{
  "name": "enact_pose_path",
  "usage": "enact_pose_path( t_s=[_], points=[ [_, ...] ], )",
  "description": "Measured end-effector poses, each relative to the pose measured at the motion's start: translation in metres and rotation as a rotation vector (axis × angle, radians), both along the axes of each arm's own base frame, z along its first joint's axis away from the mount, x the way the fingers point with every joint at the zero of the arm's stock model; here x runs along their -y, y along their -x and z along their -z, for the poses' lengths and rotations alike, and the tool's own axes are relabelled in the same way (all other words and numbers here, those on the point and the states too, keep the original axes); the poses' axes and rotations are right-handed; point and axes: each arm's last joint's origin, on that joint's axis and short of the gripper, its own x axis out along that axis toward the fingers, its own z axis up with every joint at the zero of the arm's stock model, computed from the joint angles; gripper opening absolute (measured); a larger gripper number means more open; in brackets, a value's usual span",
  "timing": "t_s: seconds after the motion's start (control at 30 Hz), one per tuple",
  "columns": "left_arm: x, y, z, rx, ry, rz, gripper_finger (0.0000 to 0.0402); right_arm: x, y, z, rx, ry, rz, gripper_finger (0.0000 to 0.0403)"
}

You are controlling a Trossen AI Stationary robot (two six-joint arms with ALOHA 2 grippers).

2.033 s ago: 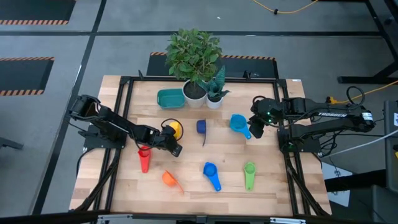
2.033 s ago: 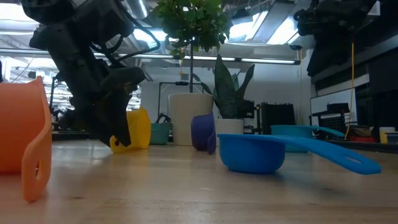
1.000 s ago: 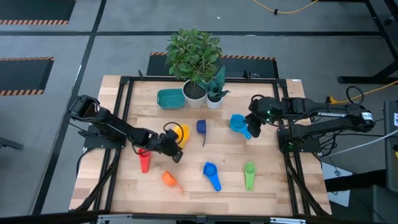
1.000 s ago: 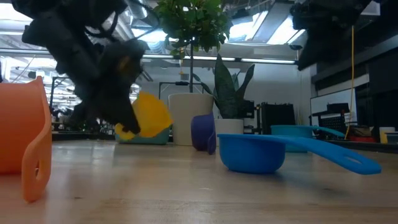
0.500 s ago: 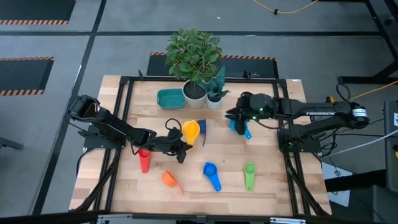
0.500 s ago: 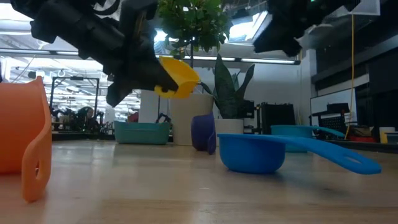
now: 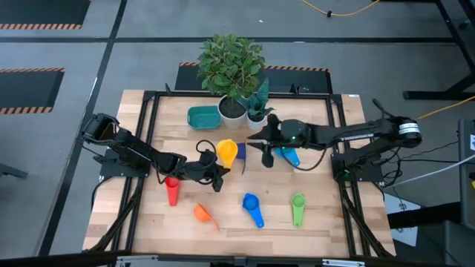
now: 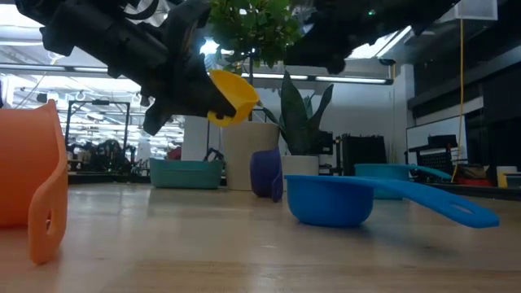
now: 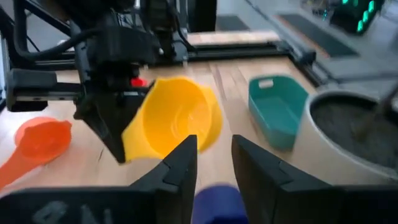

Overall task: Nest measuring cups in basket
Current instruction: Stack the yellow measuring cup on top of the top light blue measuring cup

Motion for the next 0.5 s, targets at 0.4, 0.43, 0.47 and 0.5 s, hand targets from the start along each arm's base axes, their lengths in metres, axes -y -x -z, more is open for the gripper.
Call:
enact_pose_path(
  t_s=[0.4,0.43,0.47,0.5],
  points=[
    [0.000,0.000,0.000,0.000,-0.001,-0.003,0.0002,0.000,-0.026,0.020,0.081,0.022,-0.008,0.0106],
    [0.000,0.000,0.000,0.001,-0.001,-0.003,0.0002,0.001,-0.028,0.023,0.083,0.022,-0.007,0.0106],
    [0.000,0.000,0.000,0.001,-0.001,-0.004,0.0002,0.001,-0.030,0.025,0.079,0.022,-0.007,0.0106],
    [0.000,0.000,0.000,0.001,-0.001,-0.004,0.0002,0.001,-0.032,0.028,0.080,0.022,-0.008,0.0106]
  ],
)
